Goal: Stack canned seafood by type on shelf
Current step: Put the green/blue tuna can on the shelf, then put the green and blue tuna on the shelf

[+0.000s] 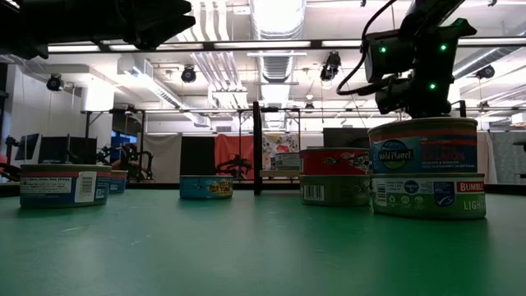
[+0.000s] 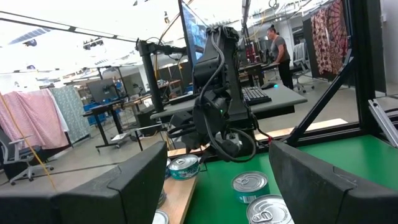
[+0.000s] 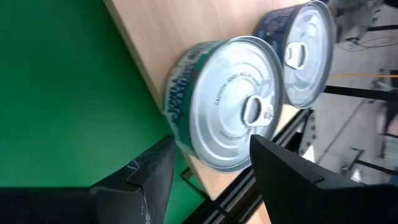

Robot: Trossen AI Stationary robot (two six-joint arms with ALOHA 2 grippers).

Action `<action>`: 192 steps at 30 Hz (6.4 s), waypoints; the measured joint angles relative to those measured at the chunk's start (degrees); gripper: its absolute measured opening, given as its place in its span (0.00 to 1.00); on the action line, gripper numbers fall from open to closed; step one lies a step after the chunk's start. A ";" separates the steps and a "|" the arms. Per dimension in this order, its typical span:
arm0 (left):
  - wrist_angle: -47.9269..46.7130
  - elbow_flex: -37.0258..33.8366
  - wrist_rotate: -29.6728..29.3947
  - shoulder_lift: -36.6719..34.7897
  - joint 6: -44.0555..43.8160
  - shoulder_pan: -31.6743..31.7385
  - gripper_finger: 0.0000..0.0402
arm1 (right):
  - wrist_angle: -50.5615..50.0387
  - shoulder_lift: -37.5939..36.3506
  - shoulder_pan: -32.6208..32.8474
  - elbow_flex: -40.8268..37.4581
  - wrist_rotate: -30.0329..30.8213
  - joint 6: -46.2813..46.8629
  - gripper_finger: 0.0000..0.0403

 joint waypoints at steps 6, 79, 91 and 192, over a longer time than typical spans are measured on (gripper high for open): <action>-0.08 0.00 -0.01 0.00 0.02 0.00 0.66 | -1.20 0.00 0.05 3.45 -3.88 2.70 0.48; -0.36 0.00 0.00 0.01 0.00 0.00 0.66 | 0.54 6.73 -11.08 9.91 -20.36 12.24 0.02; -0.49 0.00 0.00 0.00 0.01 -0.02 0.66 | -4.80 6.78 -11.08 9.91 -17.38 12.27 0.02; -60.09 27.12 -12.05 33.79 -33.89 3.18 0.03 | 53.74 -10.54 32.44 -11.53 0.73 0.48 0.02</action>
